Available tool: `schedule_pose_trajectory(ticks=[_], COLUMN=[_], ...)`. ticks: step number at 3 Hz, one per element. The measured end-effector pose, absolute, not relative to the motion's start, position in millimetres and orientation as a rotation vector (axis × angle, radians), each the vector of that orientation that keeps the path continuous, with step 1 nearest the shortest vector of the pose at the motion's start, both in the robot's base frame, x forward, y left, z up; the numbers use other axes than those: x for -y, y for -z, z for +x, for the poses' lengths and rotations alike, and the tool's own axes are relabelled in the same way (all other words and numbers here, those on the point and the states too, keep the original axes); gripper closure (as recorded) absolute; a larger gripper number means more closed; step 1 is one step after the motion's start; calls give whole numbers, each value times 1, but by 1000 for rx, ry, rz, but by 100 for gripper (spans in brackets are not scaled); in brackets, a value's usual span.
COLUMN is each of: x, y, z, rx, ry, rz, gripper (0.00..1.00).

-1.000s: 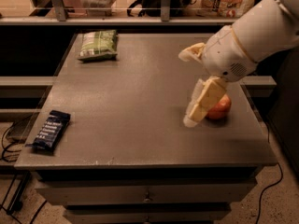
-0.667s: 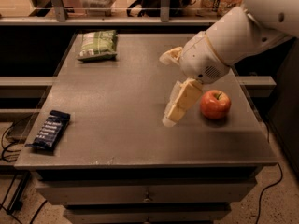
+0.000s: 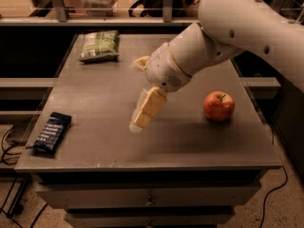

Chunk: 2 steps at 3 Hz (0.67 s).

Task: Move rxbar blueberry near green jalapeno chip bag

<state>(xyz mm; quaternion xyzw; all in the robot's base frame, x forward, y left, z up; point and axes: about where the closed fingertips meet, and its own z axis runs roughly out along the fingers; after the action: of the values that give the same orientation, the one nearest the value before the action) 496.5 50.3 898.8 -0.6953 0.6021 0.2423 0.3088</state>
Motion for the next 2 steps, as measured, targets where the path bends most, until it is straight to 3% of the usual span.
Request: schedule_pose_trajectory(ticks=[2], x=[-89], y=[-892], z=[488], rx=[-1567], ry=[-682], rz=[-1770], gripper=[0])
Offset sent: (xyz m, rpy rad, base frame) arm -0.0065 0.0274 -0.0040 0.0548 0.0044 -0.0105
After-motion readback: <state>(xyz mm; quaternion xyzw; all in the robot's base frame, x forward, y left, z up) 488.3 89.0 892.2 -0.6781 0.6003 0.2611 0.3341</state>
